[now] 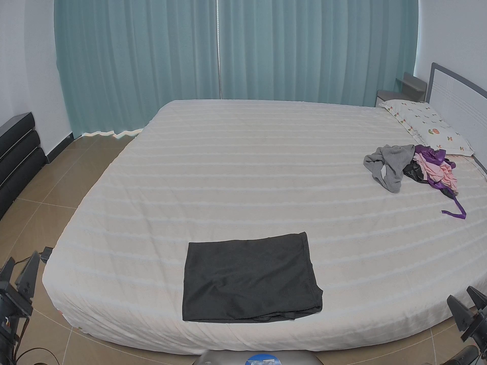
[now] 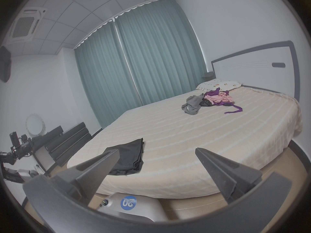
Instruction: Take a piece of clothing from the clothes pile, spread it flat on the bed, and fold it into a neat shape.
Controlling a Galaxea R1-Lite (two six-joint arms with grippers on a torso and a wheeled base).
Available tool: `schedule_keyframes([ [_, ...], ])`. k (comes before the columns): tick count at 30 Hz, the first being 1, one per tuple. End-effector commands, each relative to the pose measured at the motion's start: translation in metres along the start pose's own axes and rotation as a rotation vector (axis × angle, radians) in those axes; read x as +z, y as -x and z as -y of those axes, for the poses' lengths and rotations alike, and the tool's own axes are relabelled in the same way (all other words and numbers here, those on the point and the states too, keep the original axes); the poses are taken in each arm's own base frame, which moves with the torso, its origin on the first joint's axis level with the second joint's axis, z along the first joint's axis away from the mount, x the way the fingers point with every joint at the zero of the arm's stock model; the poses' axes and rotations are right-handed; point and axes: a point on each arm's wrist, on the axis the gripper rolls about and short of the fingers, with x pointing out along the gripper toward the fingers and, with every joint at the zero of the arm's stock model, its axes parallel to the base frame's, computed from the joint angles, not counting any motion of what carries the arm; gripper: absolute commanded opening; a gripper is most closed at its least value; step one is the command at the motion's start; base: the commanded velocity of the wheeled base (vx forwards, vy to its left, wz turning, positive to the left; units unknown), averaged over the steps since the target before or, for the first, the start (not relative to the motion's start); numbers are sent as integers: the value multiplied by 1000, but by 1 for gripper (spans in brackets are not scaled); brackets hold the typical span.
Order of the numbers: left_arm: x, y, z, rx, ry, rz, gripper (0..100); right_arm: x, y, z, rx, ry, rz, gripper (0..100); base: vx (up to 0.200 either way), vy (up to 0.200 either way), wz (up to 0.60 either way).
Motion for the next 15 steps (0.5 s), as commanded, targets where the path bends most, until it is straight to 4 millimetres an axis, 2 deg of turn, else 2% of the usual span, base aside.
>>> schedule_keyframes([
  [1,-11,54,-19,111,-105,213,100,-6,42,-3,85,112,162,100,0,0,0],
  [5,-16,60,-21,148,-139,234,100,-4,42,-4,110,160,145,100,0,0,0],
  [13,-21,59,-22,144,-151,218,100,-3,43,-5,154,255,127,100,0,0,0],
  [15,-30,58,-22,91,-161,202,100,-17,45,-3,154,280,120,100,0,0,0],
])
